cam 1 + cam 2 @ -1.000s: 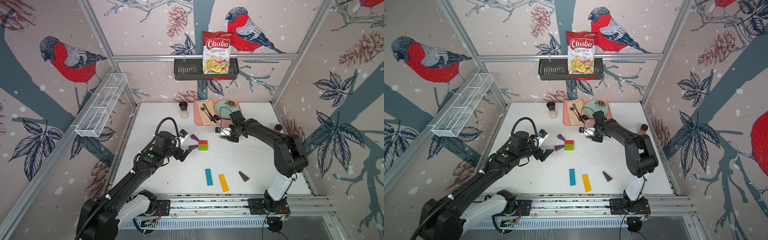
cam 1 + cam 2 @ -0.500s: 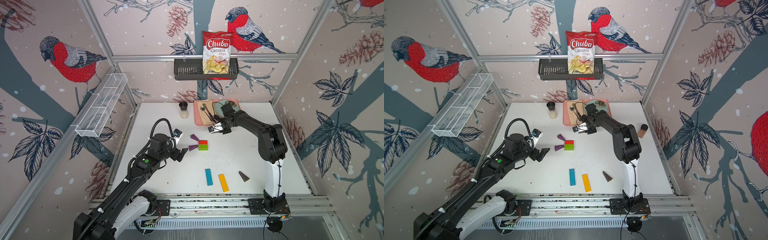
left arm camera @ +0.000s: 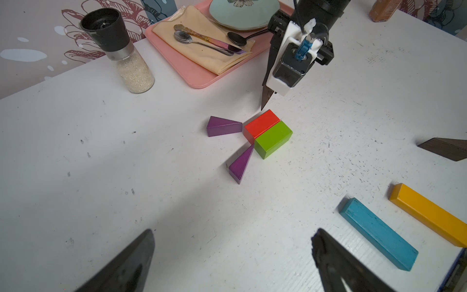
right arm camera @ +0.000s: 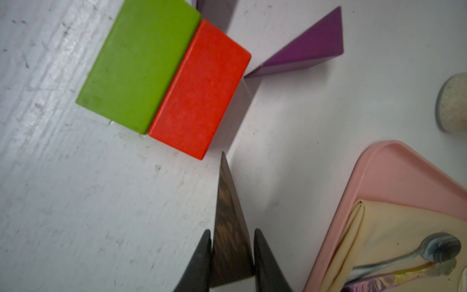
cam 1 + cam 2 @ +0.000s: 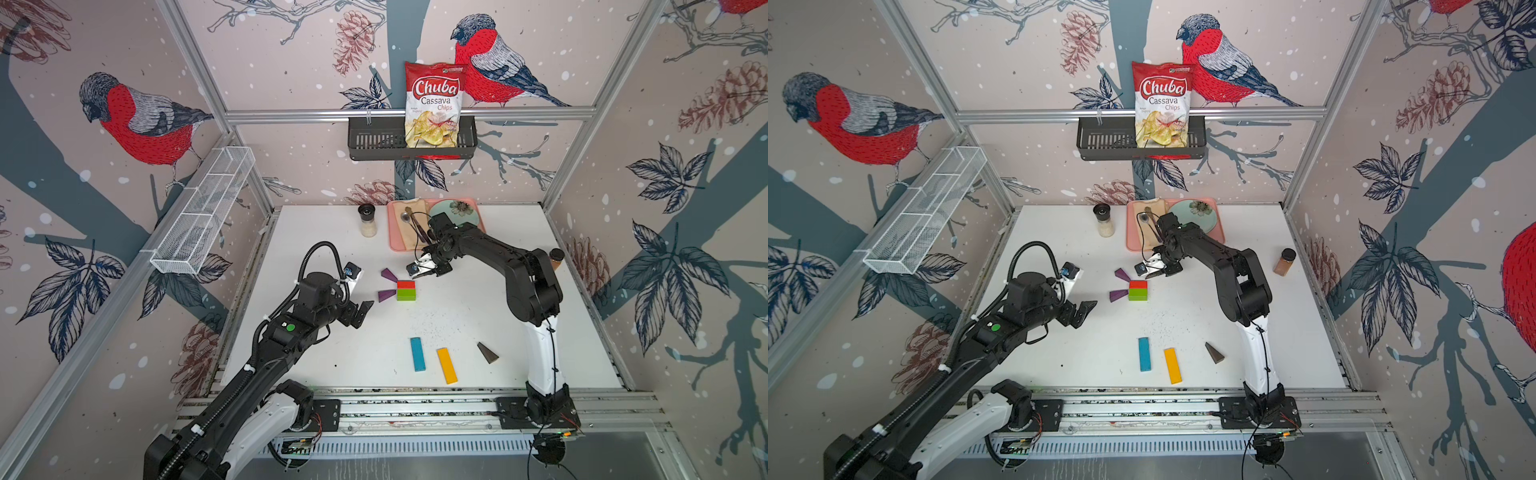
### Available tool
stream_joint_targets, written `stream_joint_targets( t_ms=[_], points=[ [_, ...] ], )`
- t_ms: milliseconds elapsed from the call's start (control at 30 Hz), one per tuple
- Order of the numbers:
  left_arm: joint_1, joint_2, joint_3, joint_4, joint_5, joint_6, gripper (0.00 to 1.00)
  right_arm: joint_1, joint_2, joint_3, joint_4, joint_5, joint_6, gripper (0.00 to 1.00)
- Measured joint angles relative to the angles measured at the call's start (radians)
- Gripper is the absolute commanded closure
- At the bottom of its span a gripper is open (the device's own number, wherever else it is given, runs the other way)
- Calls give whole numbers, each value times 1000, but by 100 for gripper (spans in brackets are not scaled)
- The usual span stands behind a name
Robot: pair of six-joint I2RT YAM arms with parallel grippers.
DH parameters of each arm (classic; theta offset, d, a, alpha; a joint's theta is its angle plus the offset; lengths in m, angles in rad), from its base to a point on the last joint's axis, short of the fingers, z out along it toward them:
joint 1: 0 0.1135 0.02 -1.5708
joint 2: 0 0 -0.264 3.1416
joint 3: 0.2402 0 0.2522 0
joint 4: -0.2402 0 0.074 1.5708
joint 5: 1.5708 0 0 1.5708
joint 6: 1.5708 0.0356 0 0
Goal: Assemble a small pinwheel with building blocks
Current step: Assemble the building block at the center of the board.
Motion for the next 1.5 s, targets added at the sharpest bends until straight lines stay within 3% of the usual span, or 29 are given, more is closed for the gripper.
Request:
stream_joint_targets(
  t_ms=[700, 1200, 1500],
  points=[
    [0, -31, -5, -2, 9, -19, 4, 5, 19, -2, -1, 17, 17, 78],
    [0, -33, -5, 1, 23, -34, 4, -8, 12, -19, 7, 24, 13, 62],
    [0, -34, -5, 1, 24, -34, 4, -4, 12, -9, 21, 27, 17, 60]
  ],
)
